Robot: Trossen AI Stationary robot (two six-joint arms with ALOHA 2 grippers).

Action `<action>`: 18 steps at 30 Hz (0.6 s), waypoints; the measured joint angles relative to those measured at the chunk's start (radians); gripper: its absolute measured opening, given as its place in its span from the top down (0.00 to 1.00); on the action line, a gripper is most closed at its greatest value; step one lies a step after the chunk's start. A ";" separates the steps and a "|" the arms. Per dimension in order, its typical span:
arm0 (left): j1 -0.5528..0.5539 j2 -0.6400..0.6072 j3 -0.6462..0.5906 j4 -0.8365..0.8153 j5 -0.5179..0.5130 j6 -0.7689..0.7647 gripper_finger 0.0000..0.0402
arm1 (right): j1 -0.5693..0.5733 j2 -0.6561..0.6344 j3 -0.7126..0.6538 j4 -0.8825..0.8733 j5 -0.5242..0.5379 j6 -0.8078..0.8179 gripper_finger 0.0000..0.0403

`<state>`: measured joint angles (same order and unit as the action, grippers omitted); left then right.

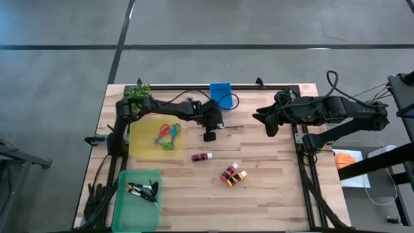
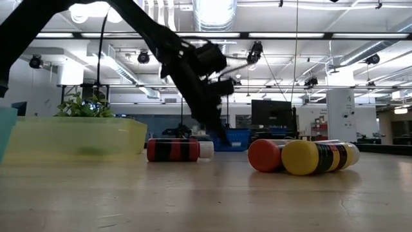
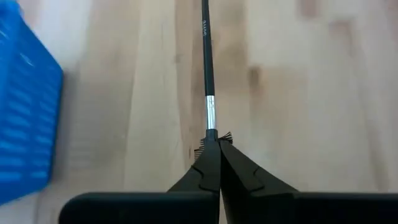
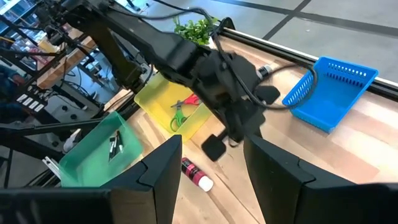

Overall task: Pick & Place Paint Supplies
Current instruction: Put the black paint brush into the blue bin

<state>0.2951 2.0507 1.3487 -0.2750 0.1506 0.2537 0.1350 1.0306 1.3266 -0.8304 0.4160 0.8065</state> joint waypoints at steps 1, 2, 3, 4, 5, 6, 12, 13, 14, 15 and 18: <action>0.000 -0.018 0.000 -0.009 0.010 0.000 0.99 | 0.000 0.000 0.000 0.001 0.000 0.000 0.58; -0.002 -0.031 0.000 -0.017 0.018 0.000 0.99 | 0.000 0.000 0.000 0.002 0.000 0.000 0.58; -0.002 -0.051 0.000 -0.024 0.019 0.000 1.00 | 0.000 0.000 0.000 0.003 0.001 0.001 0.58; -0.004 -0.069 0.000 -0.042 0.022 0.002 1.00 | 0.000 0.000 0.000 0.004 0.001 0.002 0.58; -0.006 -0.092 -0.001 -0.057 0.025 0.004 1.00 | 0.000 0.000 0.000 0.004 0.001 0.002 0.58; -0.010 -0.119 -0.001 -0.074 0.029 0.005 1.00 | 0.000 0.000 0.000 0.005 0.002 0.002 0.58; -0.057 -0.311 -0.039 -0.300 0.034 0.030 1.00 | 0.000 0.001 -0.005 0.009 0.003 0.002 0.58; -0.072 -0.351 -0.054 -0.334 0.033 0.029 1.00 | 0.000 0.001 -0.007 0.010 0.005 0.002 0.58; -0.090 -0.392 -0.072 -0.370 0.033 0.025 1.00 | 0.000 0.001 -0.010 0.008 0.008 0.002 0.58; -0.110 -0.438 -0.094 -0.407 0.033 0.015 1.00 | 0.000 0.001 -0.013 0.009 0.010 0.003 0.58; -0.192 -0.580 -0.189 -0.506 0.035 -0.027 1.00 | 0.000 0.001 -0.022 0.011 0.016 0.005 0.58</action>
<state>0.1027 1.4711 1.1602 -0.7815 0.1855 0.2268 0.1351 1.0313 1.3042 -0.8198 0.4323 0.8120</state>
